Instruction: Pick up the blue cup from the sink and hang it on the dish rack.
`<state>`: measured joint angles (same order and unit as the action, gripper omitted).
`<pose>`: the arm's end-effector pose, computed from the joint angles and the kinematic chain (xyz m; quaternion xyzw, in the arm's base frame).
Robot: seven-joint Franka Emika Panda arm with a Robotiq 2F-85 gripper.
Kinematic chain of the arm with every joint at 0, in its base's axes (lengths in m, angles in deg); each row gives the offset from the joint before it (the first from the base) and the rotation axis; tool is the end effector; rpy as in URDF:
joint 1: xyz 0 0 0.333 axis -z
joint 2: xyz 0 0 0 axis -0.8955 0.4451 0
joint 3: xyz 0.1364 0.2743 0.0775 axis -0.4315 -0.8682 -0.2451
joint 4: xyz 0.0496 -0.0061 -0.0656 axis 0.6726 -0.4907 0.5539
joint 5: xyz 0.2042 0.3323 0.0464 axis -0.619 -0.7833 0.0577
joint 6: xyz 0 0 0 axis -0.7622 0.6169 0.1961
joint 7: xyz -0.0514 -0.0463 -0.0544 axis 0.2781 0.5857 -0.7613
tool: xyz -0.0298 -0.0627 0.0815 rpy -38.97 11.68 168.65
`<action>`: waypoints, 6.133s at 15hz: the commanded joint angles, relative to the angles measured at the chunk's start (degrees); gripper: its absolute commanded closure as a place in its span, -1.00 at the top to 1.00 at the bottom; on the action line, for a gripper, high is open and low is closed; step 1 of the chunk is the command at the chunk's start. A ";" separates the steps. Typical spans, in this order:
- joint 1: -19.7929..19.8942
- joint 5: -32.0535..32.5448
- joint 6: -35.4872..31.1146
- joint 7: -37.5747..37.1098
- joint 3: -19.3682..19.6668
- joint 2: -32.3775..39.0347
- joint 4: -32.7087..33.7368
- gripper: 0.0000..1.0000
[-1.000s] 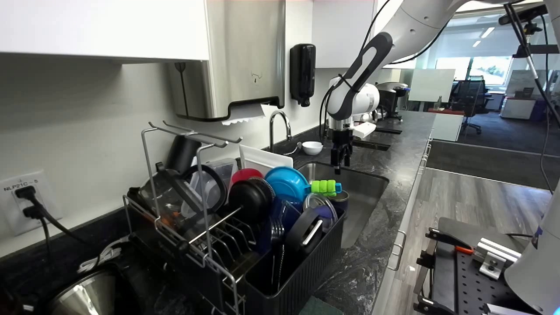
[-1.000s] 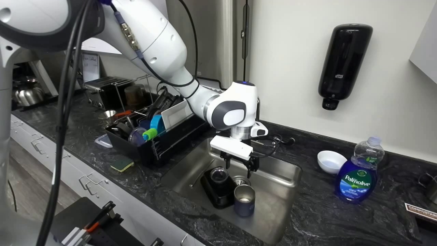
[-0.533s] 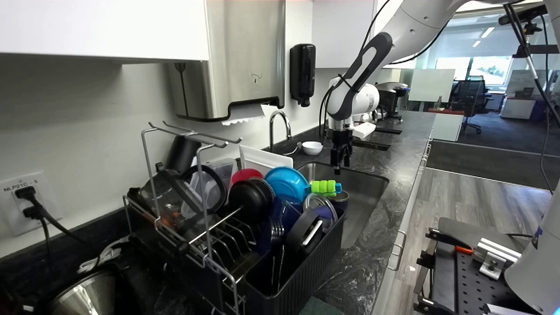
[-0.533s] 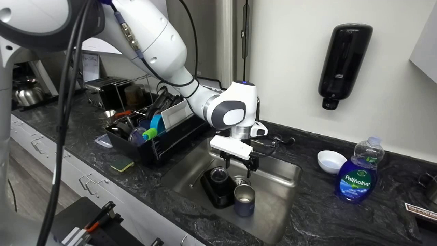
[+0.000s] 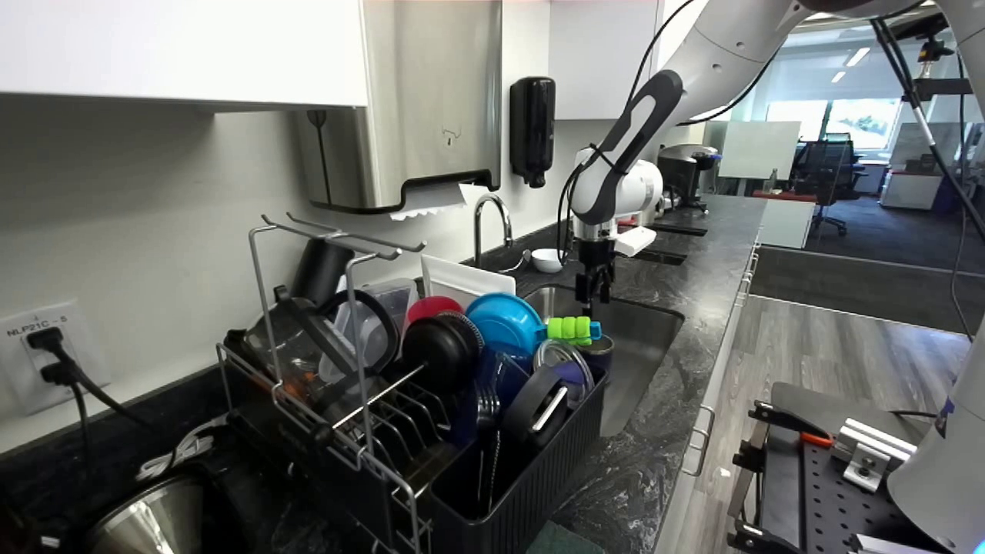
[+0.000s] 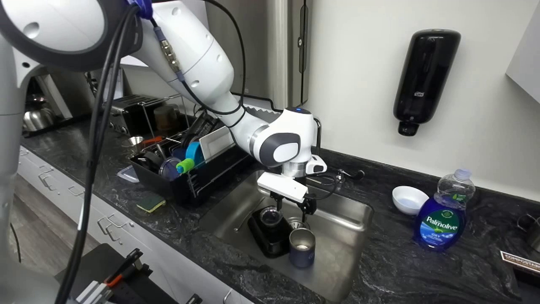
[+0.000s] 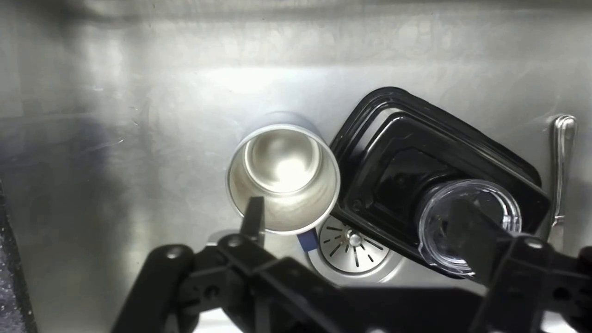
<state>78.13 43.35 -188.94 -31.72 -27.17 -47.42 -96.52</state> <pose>0.5421 -0.2216 0.1883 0.9990 -0.0029 -0.0440 0.0072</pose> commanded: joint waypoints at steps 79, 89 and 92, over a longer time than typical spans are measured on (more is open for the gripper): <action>20.50 -8.66 -8.33 36.14 -18.85 0.85 -2.89 -0.97; 22.80 -26.69 24.49 72.15 -13.21 -6.50 -0.04 -0.97; 21.86 -28.10 33.82 79.93 -10.06 -6.27 2.07 -0.97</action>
<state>101.61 17.54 -162.53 41.17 -40.15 -53.70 -96.45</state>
